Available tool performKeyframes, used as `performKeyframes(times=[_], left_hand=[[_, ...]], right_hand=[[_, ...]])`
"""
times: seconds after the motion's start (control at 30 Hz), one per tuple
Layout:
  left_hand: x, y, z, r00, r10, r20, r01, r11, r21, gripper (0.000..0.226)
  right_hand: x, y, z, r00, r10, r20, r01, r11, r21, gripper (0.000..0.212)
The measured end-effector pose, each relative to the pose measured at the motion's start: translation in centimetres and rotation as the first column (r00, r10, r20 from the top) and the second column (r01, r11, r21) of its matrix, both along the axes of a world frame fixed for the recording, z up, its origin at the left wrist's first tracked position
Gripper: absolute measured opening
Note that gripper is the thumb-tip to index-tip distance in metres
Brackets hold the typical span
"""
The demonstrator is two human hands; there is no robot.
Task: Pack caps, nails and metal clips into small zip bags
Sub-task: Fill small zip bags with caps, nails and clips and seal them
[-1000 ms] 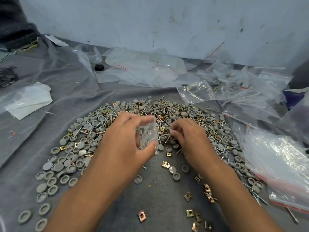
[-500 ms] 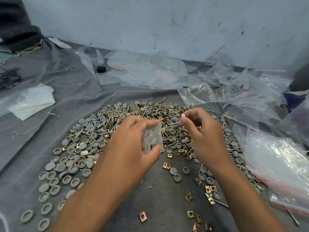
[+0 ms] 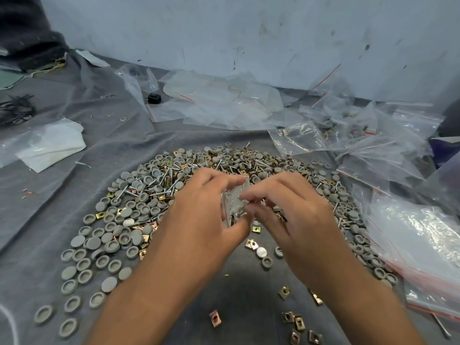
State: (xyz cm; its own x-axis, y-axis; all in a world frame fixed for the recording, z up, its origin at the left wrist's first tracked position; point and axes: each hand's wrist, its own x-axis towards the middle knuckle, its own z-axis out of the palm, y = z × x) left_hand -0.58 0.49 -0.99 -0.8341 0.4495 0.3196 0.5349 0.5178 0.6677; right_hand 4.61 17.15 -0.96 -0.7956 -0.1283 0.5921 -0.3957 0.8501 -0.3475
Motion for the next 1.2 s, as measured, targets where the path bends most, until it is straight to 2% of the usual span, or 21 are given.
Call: performKeyframes(times=[0.07, 0.17, 0.27, 0.4, 0.53, 0.67, 0.77, 0.97, 1.2], left_hand=[[0.1, 0.0, 0.1, 1.000, -0.002, 0.002, 0.002, 1.000, 0.006, 0.054], [0.2, 0.0, 0.1, 1.000, -0.013, -0.021, 0.013, 1.000, 0.009, 0.049], [0.6, 0.0, 0.6, 0.998, -0.044, -0.054, 0.046, 0.998, 0.042, 0.041], [1.1, -0.1, 1.5, 0.992, -0.103, -0.074, 0.109, 0.990, 0.084, 0.042], [0.9, 0.0, 1.5, 0.986, -0.040, -0.159, 0.070, 0.980, 0.184, 0.029], [0.9, 0.3, 1.2, 0.998, -0.011, -0.062, 0.035, 0.915, 0.401, 0.025], [0.9, 0.5, 1.2, 0.999, 0.009, -0.032, 0.008, 0.871, 0.492, 0.026], [0.8, 0.5, 1.2, 0.998, 0.047, -0.033, -0.021, 0.843, 0.538, 0.031], [0.6, 0.4, 1.2, 0.999, 0.040, 0.002, -0.035, 0.844, 0.535, 0.033]], right_hand=[[0.0, -0.1, -0.1, 0.999, -0.011, 0.036, 0.012, 1.000, -0.021, 0.021], [-0.2, 0.2, 0.0, 0.997, -0.046, 0.055, 0.055, 0.985, -0.161, 0.017], [-0.4, 0.8, 0.2, 0.993, -0.057, 0.103, 0.084, 0.954, -0.287, 0.029], [-0.3, 1.0, 0.7, 0.995, -0.005, 0.102, 0.047, 0.913, -0.406, 0.014], [0.1, 0.8, 1.3, 0.997, -0.008, 0.074, 0.043, 0.874, -0.484, 0.008], [0.3, 0.4, 1.3, 0.994, 0.005, 0.108, 0.052, 0.854, -0.517, 0.009], [0.4, 0.0, 1.1, 0.992, 0.006, 0.128, 0.062, 0.851, -0.522, 0.011], [0.4, -0.6, 0.9, 0.988, -0.003, 0.152, 0.080, 0.858, -0.507, 0.012], [0.5, -0.2, 1.2, 0.984, 0.061, 0.169, 0.031, 0.869, -0.495, 0.007]])
